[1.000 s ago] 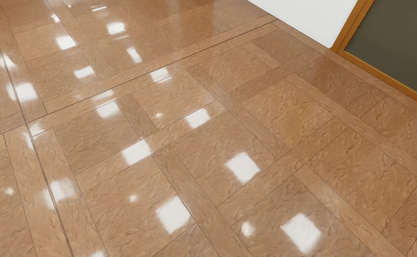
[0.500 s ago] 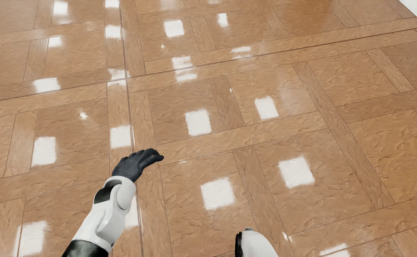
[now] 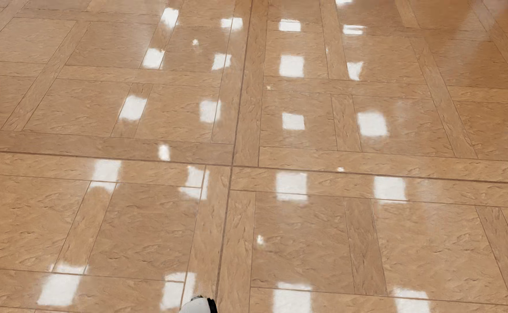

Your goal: Move towards the shelves

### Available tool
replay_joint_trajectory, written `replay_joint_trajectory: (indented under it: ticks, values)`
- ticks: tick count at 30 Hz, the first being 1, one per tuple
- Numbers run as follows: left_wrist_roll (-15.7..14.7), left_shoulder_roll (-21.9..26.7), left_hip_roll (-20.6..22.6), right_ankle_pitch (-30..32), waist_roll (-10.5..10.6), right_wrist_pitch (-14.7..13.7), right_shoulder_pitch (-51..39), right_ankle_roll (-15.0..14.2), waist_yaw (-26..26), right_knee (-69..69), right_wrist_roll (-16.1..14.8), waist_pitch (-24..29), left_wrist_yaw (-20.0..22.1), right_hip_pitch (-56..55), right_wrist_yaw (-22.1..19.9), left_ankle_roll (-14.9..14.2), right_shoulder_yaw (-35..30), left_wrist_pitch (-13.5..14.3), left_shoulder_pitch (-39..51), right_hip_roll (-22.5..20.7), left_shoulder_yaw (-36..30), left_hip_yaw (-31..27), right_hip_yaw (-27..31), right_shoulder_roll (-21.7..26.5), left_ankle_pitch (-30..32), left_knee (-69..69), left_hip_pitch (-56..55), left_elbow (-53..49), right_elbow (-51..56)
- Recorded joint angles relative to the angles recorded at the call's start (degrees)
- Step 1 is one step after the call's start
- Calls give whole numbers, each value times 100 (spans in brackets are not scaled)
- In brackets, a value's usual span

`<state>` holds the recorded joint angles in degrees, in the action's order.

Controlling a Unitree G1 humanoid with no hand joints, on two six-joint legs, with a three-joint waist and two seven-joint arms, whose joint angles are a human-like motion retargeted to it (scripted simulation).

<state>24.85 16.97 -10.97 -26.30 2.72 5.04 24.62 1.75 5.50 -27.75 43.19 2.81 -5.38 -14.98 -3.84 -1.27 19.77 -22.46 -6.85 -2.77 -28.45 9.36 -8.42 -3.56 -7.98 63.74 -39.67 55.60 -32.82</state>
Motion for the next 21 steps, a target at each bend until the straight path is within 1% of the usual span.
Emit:
replay_joint_trajectory:
  ticks: [1, 2, 3, 4, 5, 6, 7, 8, 9, 10, 11, 12, 13, 14, 15, 16, 17, 18, 19, 20, 21]
  values:
    - [-157, 130, 13, -194, -21, -280, -132, -23, -125, 159, -144, -63, -24, 454, -37, -133, -141, 51, -602, -62, 329, 8, 95, 120, 54, -1078, -253, -237, 85]
    - [-238, 179, 8, -388, -29, -462, -328, -57, -246, 317, -183, -130, 15, 913, 7, -196, -353, 84, -1191, -105, 761, -29, 208, 276, 251, -2366, -353, -522, 174]
    - [-267, 164, -43, -573, -28, -578, -533, -131, -362, 473, -177, -199, 172, 1372, 80, -225, -572, 123, -1843, -99, 1311, -80, 332, 473, 318, -3691, -301, -901, 273]
    - [-251, 1, -176, -676, -23, -607, -744, -240, -474, 548, -157, -264, 430, 1792, 138, -39, -729, 129, -2424, -20, 1951, -34, 446, 647, 321, -4637, -176, -1267, 362]
    - [-195, -296, -293, -594, -30, -552, -933, -317, -577, 429, -144, -314, 728, 2119, 159, 229, -777, 100, -2836, 142, 2559, 128, 561, 776, 462, -4841, -73, -1568, 439]
    - [-102, -633, -299, -216, -66, -444, -1045, -405, -670, 3, -157, -338, 1006, 2280, 112, 397, -692, 36, -2996, 400, 3006, 250, 670, 844, 965, -4294, -45, -1746, 526]
    - [7, -902, -202, 557, -134, -329, -1038, -459, -748, -817, -221, -334, 1226, 2220, -39, 479, -482, -63, -2883, 703, 3237, 304, 757, 816, 1057, -3496, -31, -1769, 624]
    - [110, -1054, -59, 1719, -215, -232, -938, -520, -792, -1956, -353, -306, 1339, 1894, -252, 461, -236, -165, -2541, 977, 3257, 402, 840, 695, 537, -2803, 69, -1661, 690]
    - [221, -1101, 115, 2853, -296, -157, -838, -589, -794, -3214, -476, -266, 1292, 1341, -383, 470, -108, -213, -2056, 1333, 3085, 486, 741, 560, 10, -2421, 330, -1495, 658]
    - [372, -1089, 311, 3098, -378, -88, -803, -442, -729, -4214, -462, -227, 1113, 671, -282, 447, -185, -169, -1510, 1665, 2745, 572, 649, 533, -406, -2328, 695, -1328, 509]
    - [584, -1028, 535, 2582, -455, -22, -802, -194, -619, -4827, -286, -201, 923, -12, 24, 426, -385, -43, -924, 1728, 2303, 607, 657, 592, -678, -2448, 1120, -1182, 279]
    - [840, -933, 766, 2160, -510, 63, -785, -100, -508, -4974, -47, -196, 795, -612, 336, 396, -551, 106, -301, 1713, 1838, 547, 517, 613, -849, -2729, 1596, -1059, 18]
    - [1092, -885, 980, 1747, -539, 230, -784, -200, -408, -4686, 144, -206, 716, -1105, 490, 359, -589, 208, 349, 1652, 1380, 426, 282, 528, -975, -3087, 2092, -981, -257]
    - [1291, -873, 1150, 1498, -541, 360, -722, -296, -313, -4080, 215, -225, 638, -1537, 508, 329, -457, 312, 997, 1533, 972, 289, 88, 428, -1108, -3433, 2574, -966, -482]
    - [1424, -877, 1275, 1420, -523, 475, -691, -409, -213, -3199, 203, -249, 573, -1903, 426, 300, -265, 442, 1584, 1390, 644, 148, -6, 316, -1293, -3657, 2982, -1100, -644]
    - [1490, -875, 1346, 1496, -494, 522, -651, -603, -102, -2037, 141, -279, 565, -2170, 330, 259, -77, 595, 2111, 1172, 408, -40, 104, 213, -1528, -3762, 3317, -1378, -727]
    - [1488, -862, 1355, 1662, -462, 513, -579, -685, 10, -624, 64, -312, 655, -2287, 277, 209, 80, 759, 2558, 945, 252, -274, 355, 111, -1771, -3847, 3635, -1751, -752]
    - [1413, -844, 1324, 1874, -437, 500, -474, -681, 110, 812, 3, -342, 844, -2260, 279, 152, 205, 925, 2886, 834, 161, -501, 535, 18, -1991, -3960, 3985, -2157, -759]
    - [1278, -814, 1284, 1887, -430, 524, -352, -676, 183, 1617, -8, -354, 1085, -2250, 337, 76, 290, 1074, 3063, 878, 123, -659, 394, -40, -2150, -4009, 4365, -2550, -786]
    - [1146, -737, 1217, 1847, -439, 583, -253, -505, 225, 1610, 48, -355, 1296, -2225, 435, -17, 307, 1172, 3079, 1000, 120, -719, -88, -63, -2119, -3878, 4702, -2909, -853]
    - [1077, -599, 1089, 2072, -438, 651, -201, -49, 255, 892, 169, -339, 1424, -2258, 546, -92, 252, 1193, 2938, 1075, 139, -730, -474, -67, -1754, -3472, 4890, -3230, -963]
